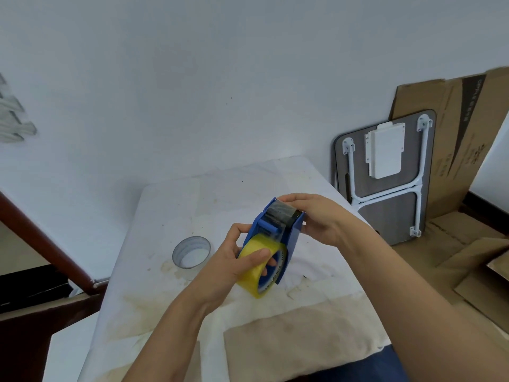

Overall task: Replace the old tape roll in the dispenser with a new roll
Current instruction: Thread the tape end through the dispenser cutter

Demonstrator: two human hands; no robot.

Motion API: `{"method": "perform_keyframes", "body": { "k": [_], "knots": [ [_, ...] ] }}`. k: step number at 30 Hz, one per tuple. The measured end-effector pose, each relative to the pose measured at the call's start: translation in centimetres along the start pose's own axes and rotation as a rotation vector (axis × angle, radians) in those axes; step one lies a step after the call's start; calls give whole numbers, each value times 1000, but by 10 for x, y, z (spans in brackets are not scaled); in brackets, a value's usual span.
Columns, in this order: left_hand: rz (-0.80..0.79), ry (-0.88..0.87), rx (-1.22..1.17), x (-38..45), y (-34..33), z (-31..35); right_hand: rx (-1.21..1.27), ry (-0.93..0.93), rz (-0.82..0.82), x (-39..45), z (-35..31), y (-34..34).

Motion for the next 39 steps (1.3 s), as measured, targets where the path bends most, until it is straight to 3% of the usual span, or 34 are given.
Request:
{"method": "perform_keyframes", "body": {
  "k": [5,10,15,22,26,33,36,39],
  "knots": [
    [87,-101,-159,2,14,10,-128,93,-91,-3,-5,-20],
    [102,-90,-88,0,20,15,-375,136,-85,-5,-19,-26],
    [109,-96,-113,1,21,12,-333,197,-195,-6,-24,-37],
    [143,-98,-253,5,15,7,-161,98,-402,-6,3,-45],
    [242,-92,-355,16,18,8,-156,167,-301,1,13,-44],
    [375,21,-136,25,32,4,-208,241,-137,9,7,-33],
    [318,127,139,26,38,5,-262,202,-83,10,10,-21],
    [232,159,212,28,37,4,-385,122,-18,13,13,-9]
  ]
}}
Point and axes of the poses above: each hand's wrist, its own x-axis towards the middle knuckle, its own y-axis out of the back of the hand, z = x × y, the point moved 9 cm from there along x, towards the middle knuckle, and after that the axes turned 15 degrees about -z, right-handed, at the moved point
